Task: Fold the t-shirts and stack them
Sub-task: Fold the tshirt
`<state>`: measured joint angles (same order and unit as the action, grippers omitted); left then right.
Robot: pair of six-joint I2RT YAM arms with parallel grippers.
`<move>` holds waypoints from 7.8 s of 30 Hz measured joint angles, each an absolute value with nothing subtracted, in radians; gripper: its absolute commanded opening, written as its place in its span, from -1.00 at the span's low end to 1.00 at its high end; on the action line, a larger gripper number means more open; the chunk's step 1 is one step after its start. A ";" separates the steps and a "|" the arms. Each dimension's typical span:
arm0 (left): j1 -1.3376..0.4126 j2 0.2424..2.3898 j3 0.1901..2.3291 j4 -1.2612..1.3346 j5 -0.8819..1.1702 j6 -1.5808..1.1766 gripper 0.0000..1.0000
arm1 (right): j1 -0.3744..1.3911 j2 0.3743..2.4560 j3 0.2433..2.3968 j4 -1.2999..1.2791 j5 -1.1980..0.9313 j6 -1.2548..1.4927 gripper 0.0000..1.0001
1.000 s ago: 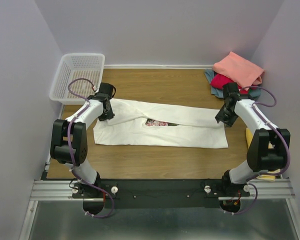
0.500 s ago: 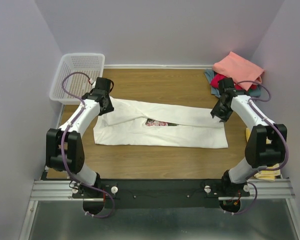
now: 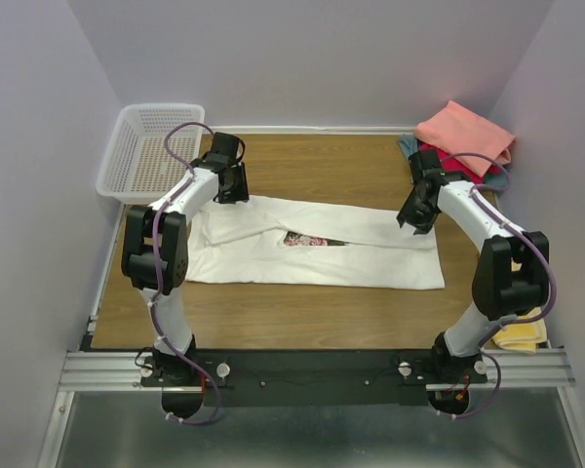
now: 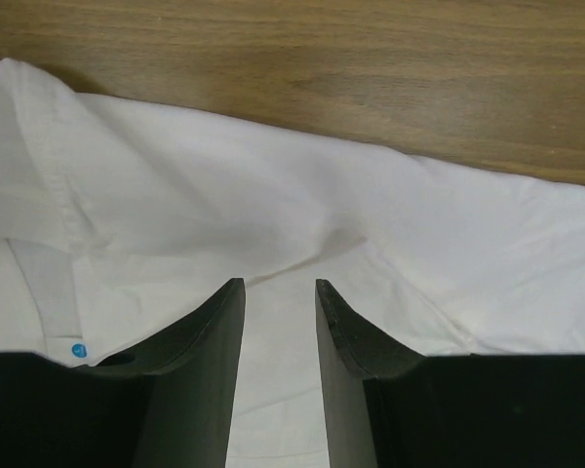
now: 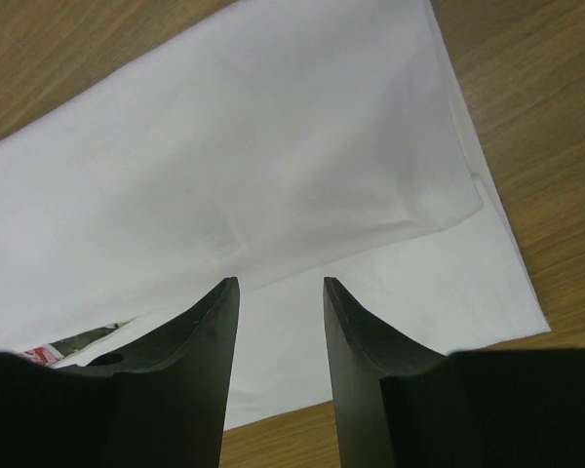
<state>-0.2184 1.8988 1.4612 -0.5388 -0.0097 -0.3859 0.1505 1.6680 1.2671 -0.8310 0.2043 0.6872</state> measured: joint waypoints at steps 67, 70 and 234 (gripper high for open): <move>-0.377 1.870 1.405 -0.587 -0.079 -0.343 -1.00 | 0.210 1.668 1.240 -0.831 0.195 0.737 -0.04; -0.383 1.830 1.383 -0.592 -0.084 -0.348 -1.00 | 0.212 1.668 1.240 -0.830 0.195 0.736 -0.04; -0.276 1.856 1.339 -0.554 -0.109 -0.415 -0.15 | 0.050 1.808 1.163 -0.726 0.224 0.627 -0.07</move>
